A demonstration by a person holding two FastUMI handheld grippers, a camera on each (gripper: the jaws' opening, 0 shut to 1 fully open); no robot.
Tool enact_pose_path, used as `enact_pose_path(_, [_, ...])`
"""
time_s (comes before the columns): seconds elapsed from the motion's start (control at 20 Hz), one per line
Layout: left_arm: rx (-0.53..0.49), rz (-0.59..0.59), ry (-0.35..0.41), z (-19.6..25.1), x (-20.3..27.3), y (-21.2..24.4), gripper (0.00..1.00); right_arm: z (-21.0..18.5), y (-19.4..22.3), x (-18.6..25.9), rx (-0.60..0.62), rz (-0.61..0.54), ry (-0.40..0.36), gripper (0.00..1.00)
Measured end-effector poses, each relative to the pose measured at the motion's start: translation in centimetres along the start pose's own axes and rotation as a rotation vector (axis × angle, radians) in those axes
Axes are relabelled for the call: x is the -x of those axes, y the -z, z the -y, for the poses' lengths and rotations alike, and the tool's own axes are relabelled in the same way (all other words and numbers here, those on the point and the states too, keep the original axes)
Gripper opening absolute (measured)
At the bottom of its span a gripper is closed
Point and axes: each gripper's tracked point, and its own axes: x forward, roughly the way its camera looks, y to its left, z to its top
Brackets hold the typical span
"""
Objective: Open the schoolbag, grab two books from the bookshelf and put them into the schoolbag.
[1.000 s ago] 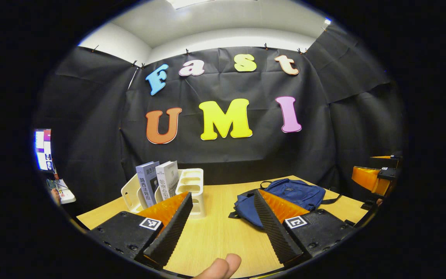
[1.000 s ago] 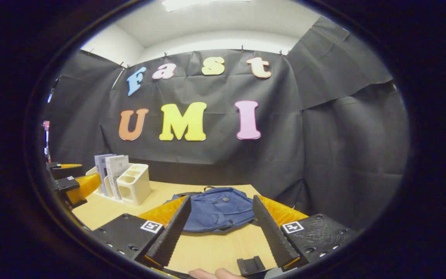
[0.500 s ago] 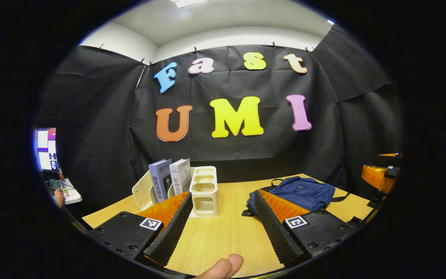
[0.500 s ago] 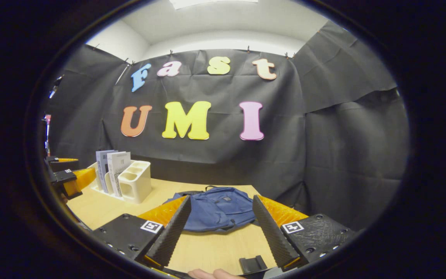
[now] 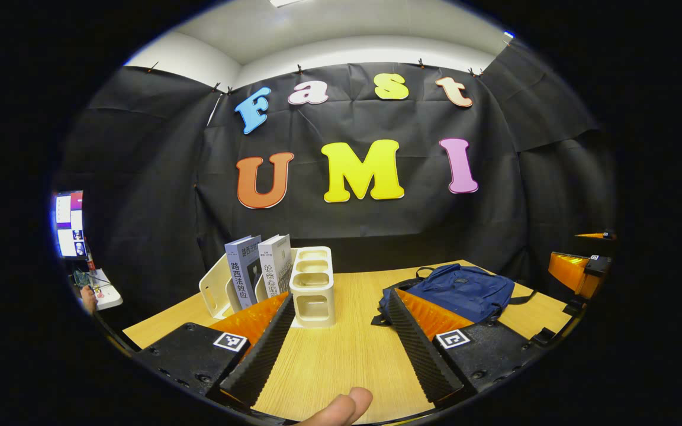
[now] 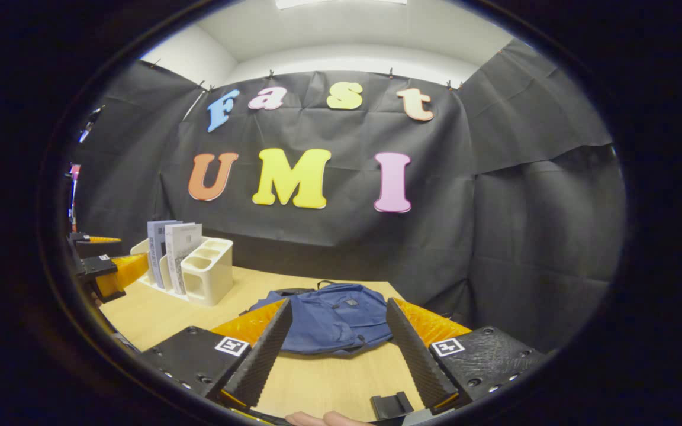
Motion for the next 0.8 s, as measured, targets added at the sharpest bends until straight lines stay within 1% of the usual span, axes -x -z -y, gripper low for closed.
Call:
enact_pose_path(0.05, [-0.013,-0.002,-0.013,-0.9,-0.2,0.2,0.99,-0.6,0.4,-0.5,0.012,-0.011,-0.006,0.94])
enact_pose_path(0.15, [-0.012,0.0,-0.044,-2.3,-0.6,0.3,0.99,-1.7,1.4,-1.9,0.045,-0.036,-0.012,0.98])
enact_pose_path(0.2, [-0.002,0.0,-0.051,-3.0,-0.8,0.1,0.99,-2.3,1.9,-2.5,0.056,-0.049,-0.02,0.96])
enact_pose_path(0.3, [0.02,-0.003,-0.058,-3.9,-1.3,0.4,0.99,-4.0,3.1,-4.3,0.079,-0.083,-0.042,0.96])
enact_pose_path(0.5, [0.032,0.0,-0.072,-5.4,-1.4,0.4,0.99,-8.3,6.3,-7.9,0.139,-0.179,-0.11,0.99])
enact_pose_path(0.65, [0.008,0.01,-0.094,-6.6,-1.5,0.1,0.99,-11.5,8.3,-10.6,0.196,-0.253,-0.161,0.96])
enact_pose_path(0.7, [0.001,0.01,-0.106,-7.1,-1.5,0.1,0.99,-12.3,8.9,-11.5,0.22,-0.275,-0.167,0.96])
enact_pose_path(0.75, [-0.003,0.012,-0.114,-7.4,-1.5,0.2,0.99,-13.1,9.4,-12.3,0.247,-0.286,-0.171,0.99])
enact_pose_path(0.8, [-0.002,0.011,-0.119,-7.7,-1.7,0.2,0.99,-13.7,9.9,-13.2,0.272,-0.301,-0.165,0.95])
